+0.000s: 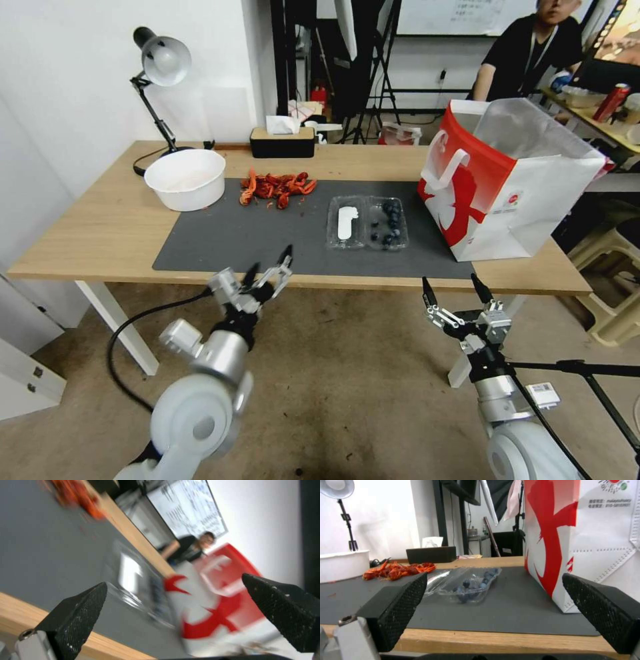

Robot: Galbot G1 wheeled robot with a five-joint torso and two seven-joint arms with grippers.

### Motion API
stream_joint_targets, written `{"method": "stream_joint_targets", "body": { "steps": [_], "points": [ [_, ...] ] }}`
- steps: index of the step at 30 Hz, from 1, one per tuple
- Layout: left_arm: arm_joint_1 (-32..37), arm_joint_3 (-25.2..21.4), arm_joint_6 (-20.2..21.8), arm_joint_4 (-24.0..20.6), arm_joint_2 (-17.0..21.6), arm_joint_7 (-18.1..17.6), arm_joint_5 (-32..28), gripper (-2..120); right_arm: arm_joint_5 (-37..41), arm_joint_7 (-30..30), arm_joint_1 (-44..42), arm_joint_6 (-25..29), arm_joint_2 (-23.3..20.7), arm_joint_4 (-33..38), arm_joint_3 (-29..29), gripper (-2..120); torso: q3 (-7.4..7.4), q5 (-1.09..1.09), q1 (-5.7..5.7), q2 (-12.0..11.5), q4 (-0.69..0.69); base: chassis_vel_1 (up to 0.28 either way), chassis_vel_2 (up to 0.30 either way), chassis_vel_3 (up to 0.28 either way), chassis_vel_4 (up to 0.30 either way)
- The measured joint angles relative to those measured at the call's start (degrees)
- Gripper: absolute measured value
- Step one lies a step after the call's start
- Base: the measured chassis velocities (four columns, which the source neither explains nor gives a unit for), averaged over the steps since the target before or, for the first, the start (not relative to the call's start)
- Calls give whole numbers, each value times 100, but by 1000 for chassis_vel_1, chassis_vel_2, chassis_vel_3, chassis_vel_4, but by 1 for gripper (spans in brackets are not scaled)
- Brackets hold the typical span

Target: Close the takeout container lid, then place the container into the takeout bag.

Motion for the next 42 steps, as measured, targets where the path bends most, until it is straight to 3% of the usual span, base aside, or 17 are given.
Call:
{"method": "stream_joint_targets", "body": {
  "steps": [7,14,22,37,42],
  "points": [
    [-504,663,-214,377,-216,-140,-534,100,-13,-22,-103,1,71,81,31,100,0,-1,0,0,1,0,0,0,0],
    [-1503,1186,-347,1098,-813,-714,-751,100,-267,-246,-285,142,307,25,85,100,0,2,0,0,0,0,0,0,0],
    [-2086,1373,-384,1816,-1378,-1085,-558,100,-356,-239,-308,183,445,-30,65,100,0,1,0,0,1,0,0,0,0],
    [-2524,1530,-431,2608,-1956,-1843,-403,100,-336,-160,-311,246,367,-48,138,100,0,0,0,0,1,0,0,0,0],
    [-2579,1526,-469,2792,-2032,-1901,-342,100,-332,-160,-308,277,355,-73,158,100,0,0,0,0,1,0,0,0,0]
  ]
}}
